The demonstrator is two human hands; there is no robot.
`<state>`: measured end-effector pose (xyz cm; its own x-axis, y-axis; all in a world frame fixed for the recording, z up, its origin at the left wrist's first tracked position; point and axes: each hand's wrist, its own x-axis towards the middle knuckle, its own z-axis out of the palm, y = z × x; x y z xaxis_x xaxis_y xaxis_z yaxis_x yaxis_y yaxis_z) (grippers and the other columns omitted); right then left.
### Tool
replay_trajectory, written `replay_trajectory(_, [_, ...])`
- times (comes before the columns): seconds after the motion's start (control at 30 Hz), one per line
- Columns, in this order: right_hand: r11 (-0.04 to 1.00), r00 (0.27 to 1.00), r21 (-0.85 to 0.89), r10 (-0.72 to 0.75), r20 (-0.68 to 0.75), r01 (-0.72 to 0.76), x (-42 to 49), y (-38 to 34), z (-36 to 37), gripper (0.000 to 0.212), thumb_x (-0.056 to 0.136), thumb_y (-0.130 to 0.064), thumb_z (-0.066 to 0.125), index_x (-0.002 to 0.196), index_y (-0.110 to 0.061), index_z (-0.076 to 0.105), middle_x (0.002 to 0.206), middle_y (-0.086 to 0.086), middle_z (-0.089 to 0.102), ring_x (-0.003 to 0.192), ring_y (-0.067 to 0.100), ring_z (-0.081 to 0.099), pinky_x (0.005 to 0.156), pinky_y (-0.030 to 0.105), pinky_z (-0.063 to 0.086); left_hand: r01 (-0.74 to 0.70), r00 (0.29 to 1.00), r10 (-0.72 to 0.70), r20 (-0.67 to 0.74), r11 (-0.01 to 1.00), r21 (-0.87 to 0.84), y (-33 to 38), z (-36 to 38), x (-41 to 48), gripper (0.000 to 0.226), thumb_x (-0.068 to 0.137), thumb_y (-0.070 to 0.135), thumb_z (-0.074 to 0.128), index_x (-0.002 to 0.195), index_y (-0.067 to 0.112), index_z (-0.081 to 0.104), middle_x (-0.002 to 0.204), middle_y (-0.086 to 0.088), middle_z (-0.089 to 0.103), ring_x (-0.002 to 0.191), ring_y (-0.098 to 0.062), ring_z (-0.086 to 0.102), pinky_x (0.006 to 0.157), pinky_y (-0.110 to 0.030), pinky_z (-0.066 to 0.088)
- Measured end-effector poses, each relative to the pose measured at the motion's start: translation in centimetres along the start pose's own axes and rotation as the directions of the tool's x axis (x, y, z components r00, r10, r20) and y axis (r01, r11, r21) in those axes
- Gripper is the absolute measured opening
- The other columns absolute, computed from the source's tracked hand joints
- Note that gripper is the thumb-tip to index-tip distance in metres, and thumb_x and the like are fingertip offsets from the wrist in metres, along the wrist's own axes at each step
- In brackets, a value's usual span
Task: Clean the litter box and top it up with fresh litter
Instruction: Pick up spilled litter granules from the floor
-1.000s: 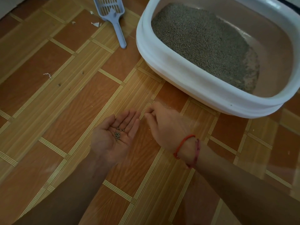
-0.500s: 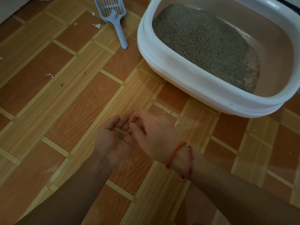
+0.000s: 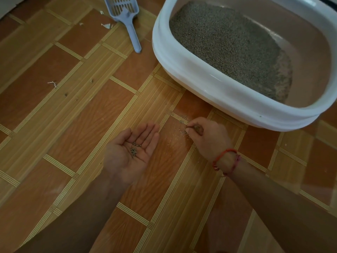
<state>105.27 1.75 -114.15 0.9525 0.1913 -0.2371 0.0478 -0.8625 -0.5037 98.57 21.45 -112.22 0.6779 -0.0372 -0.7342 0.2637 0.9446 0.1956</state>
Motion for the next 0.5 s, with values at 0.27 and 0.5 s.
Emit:
replay_trajectory(0.27, [0.992, 0.999, -0.12, -0.049, -0.023, 0.046, 0.4, -0.2, 1.2, 0.017, 0.097, -0.038, 0.049, 0.094, -0.031, 0.064, 0.074, -0.013, 0.064, 0.067, 0.009, 0.06, 0.059, 0.033, 0.055, 0.004, 1.0, -0.004, -0.009, 1.0, -0.015, 0.1, -0.1, 0.2, 0.053, 0.104, 0.022, 0.038, 0.08, -0.006, 0.077, 0.107, -0.019, 0.074, 0.105, -0.034, 0.072, 0.086, -0.046, 0.06])
replay_trajectory(0.5, [0.949, 0.995, -0.299, -0.097, 0.028, 0.101, 0.1, -0.9, 1.1, 0.023, 0.101, -0.033, 0.036, 0.099, -0.022, 0.056, 0.07, -0.005, 0.06, 0.061, 0.017, 0.059, 0.056, 0.034, 0.053, 0.011, 1.0, -0.011, -0.002, 1.0, -0.016, 0.0, -0.2, 0.2, 0.052, 0.104, 0.022, 0.038, 0.082, -0.006, 0.076, 0.108, -0.02, 0.074, 0.105, -0.034, 0.072, 0.086, -0.047, 0.059])
